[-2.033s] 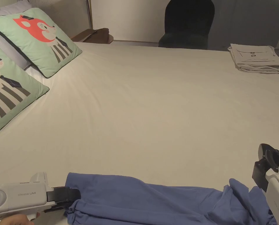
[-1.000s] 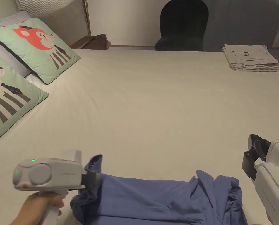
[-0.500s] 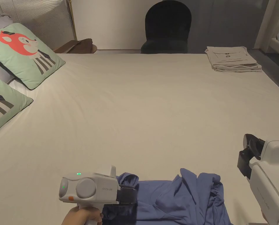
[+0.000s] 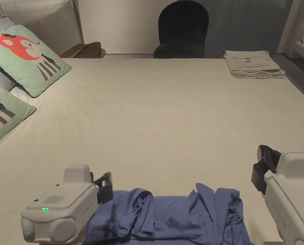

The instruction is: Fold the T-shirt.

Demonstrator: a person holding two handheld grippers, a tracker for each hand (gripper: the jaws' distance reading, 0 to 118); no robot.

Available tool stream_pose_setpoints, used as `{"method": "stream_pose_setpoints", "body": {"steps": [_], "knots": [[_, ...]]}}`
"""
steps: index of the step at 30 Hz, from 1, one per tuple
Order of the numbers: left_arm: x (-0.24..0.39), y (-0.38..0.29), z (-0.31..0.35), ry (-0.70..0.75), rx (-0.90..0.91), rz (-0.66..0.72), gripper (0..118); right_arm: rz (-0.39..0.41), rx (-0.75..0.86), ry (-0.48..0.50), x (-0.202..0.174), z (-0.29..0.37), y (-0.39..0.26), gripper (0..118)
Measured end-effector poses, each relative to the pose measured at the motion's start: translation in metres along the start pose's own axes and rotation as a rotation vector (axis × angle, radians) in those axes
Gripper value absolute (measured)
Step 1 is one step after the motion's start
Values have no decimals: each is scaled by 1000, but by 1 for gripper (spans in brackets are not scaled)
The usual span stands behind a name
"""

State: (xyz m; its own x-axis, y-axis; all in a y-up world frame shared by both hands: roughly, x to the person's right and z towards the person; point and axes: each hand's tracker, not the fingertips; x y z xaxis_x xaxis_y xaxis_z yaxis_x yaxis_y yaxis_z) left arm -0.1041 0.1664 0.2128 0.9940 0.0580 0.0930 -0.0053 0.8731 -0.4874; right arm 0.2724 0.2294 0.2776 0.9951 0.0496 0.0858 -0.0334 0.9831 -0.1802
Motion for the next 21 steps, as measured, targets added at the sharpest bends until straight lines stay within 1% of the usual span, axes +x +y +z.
{"method": "stream_pose_setpoints", "body": {"steps": [1, 2, 3, 10, 14, 21], "knots": [[0, -5, -7, 35, -19, -31, 1, -1, 0, 2, 0, 0, 0, 0], [-1, -10, -11, 51, -45, -57, 0, 0, -1, 3, 0, 0, 0, 0], [-3, -15, -14, 46, -56, -47, 0, 0, -1, 3, 0, 0, 0, 0], [18, -55, -36, -20, -233, -89, 0, 0, -9, -3, 3, 1, -3, 0], [41, -69, -49, -128, -319, -47, 0, -1, -15, -12, 8, 1, -5, 0], [91, -75, -55, -140, -304, -35, 0, 1, -20, -31, 16, 4, -5, 0]]}}
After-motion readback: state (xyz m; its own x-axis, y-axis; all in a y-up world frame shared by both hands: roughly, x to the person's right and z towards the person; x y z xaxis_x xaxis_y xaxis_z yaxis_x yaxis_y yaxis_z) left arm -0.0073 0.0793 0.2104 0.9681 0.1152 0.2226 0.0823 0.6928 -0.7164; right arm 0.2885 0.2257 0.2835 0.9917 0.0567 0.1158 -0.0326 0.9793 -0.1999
